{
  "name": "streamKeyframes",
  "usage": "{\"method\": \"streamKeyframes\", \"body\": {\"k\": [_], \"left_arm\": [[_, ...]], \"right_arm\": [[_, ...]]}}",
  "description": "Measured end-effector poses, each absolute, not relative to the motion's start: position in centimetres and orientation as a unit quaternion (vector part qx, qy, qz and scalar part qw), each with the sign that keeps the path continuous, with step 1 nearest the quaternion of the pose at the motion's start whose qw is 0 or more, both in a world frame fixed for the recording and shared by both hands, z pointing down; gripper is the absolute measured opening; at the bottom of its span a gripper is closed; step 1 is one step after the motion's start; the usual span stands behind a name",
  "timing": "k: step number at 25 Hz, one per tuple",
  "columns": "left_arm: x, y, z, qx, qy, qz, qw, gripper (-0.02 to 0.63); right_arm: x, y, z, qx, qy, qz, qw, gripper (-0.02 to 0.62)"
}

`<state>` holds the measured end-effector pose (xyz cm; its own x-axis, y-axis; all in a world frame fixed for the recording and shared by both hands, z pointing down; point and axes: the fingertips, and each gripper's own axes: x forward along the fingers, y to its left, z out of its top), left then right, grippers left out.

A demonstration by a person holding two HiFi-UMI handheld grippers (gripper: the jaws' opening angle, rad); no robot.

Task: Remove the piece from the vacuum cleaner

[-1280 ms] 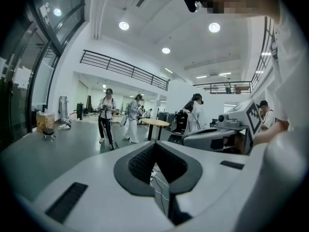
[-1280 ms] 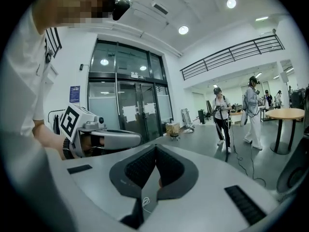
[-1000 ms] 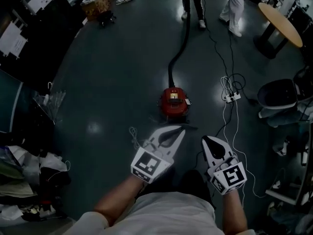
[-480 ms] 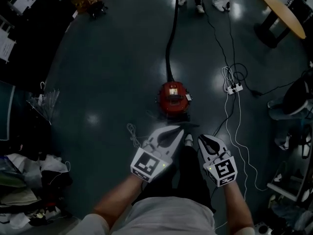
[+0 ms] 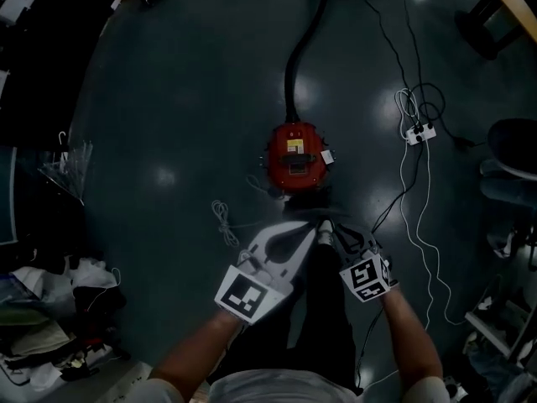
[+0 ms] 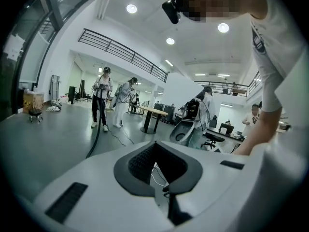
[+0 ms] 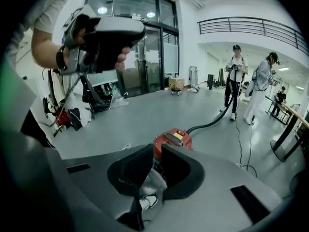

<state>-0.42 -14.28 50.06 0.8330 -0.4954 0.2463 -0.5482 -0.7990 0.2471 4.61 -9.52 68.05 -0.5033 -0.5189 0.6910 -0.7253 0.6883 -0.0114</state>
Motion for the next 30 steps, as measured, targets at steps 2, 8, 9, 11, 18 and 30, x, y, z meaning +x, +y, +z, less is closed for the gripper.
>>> {"method": "streamKeyframes", "body": {"k": [2, 8, 9, 11, 18, 30], "left_arm": [[0.3, -15.5, 52.4, 0.941, -0.282, 0.086, 0.164, 0.005], [0.7, -18.9, 59.6, 0.927, -0.306, 0.104, 0.188, 0.005], [0.8, -19.4, 60.6, 0.926, -0.309, 0.105, 0.189, 0.005], [0.8, -20.1, 62.1, 0.924, -0.315, 0.106, 0.187, 0.005], [0.9, -21.3, 66.0, 0.924, -0.318, 0.112, 0.182, 0.005], [0.4, -21.0, 67.9, 0.922, -0.319, 0.115, 0.185, 0.005]], "right_arm": [[5.0, -10.2, 72.6, 0.343, -0.852, 0.146, 0.367, 0.038], [5.5, -11.5, 85.1, 0.269, -0.849, 0.112, 0.441, 0.058], [5.5, -11.7, 86.8, 0.258, -0.848, 0.104, 0.451, 0.061], [5.3, -11.9, 89.7, 0.235, -0.848, 0.091, 0.466, 0.069], [4.4, -10.8, 97.3, 0.145, -0.843, 0.062, 0.515, 0.113], [4.2, -9.0, 100.8, 0.074, -0.818, -0.037, 0.569, 0.043]]}}
